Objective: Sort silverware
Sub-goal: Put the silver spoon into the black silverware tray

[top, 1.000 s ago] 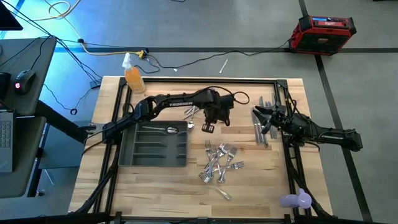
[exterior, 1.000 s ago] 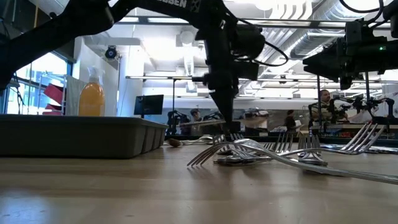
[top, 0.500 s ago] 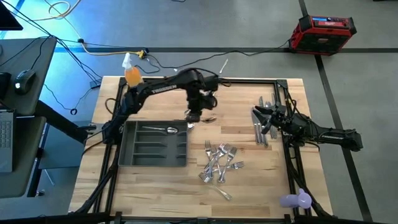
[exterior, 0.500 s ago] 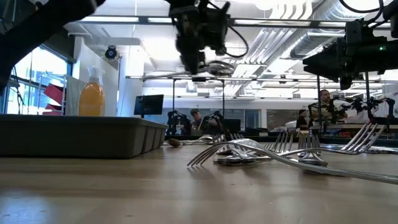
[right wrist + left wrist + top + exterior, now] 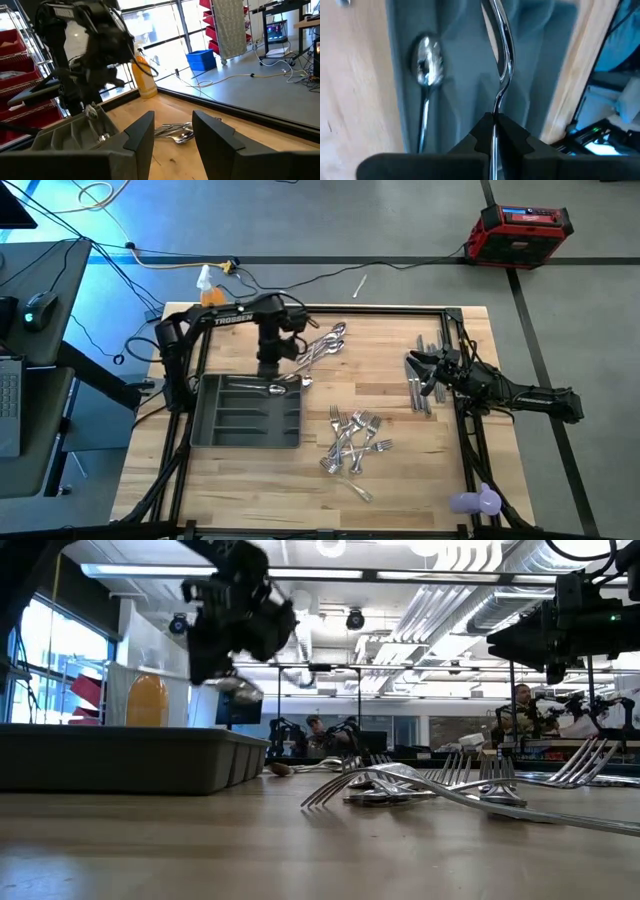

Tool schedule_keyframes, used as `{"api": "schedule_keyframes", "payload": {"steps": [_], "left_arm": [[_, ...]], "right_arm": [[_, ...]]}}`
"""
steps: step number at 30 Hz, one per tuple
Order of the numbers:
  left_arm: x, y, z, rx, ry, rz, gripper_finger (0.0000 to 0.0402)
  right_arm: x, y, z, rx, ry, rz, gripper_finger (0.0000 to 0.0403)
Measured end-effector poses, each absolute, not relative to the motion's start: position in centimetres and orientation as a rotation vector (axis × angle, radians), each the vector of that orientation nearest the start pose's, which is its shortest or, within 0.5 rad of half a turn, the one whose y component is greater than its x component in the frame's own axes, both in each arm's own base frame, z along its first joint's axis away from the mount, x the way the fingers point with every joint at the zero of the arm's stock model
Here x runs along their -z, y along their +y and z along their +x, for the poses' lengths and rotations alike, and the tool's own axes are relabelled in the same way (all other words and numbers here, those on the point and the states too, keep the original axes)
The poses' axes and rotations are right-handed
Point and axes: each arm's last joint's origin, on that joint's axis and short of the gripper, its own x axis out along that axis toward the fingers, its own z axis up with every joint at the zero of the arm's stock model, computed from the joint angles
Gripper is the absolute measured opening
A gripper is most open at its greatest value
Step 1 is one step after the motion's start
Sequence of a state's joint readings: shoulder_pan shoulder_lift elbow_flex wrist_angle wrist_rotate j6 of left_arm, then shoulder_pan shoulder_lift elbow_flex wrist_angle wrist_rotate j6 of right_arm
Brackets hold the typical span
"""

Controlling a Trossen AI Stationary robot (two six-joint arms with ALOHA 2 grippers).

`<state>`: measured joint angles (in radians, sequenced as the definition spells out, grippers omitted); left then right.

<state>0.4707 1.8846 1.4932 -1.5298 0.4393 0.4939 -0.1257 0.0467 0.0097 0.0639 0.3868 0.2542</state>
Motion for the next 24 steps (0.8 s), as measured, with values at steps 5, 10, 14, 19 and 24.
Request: {"api": "schedule_keyframes", "payload": {"steps": [5, 10, 14, 19, 24], "left_arm": [[-20.4, 13.8, 27.5, 0.452, 1.647, -0.470, 0.0000], [-18.9, 14.1, 26.8, 0.498, 1.627, -0.431, 0.0000], [-17.8, 14.5, 26.0, 0.519, 1.615, -0.426, 0.0000], [-16.4, 15.0, 25.7, 0.521, 1.634, -0.471, 0.0000], [-14.8, 15.2, 25.9, 0.554, 1.671, -0.500, 0.0000]], "right_arm": [[-17.0, -2.3, 9.6, 0.512, -0.099, 0.254, 0.0121], [-17.0, -2.4, 9.5, 0.530, -0.107, 0.257, 0.0121], [-17.0, -2.4, 9.5, 0.531, -0.109, 0.256, 0.0121], [-17.1, -2.4, 9.5, 0.531, -0.109, 0.254, 0.0121], [-17.1, -2.4, 9.5, 0.532, -0.110, 0.254, 0.0121]]}}
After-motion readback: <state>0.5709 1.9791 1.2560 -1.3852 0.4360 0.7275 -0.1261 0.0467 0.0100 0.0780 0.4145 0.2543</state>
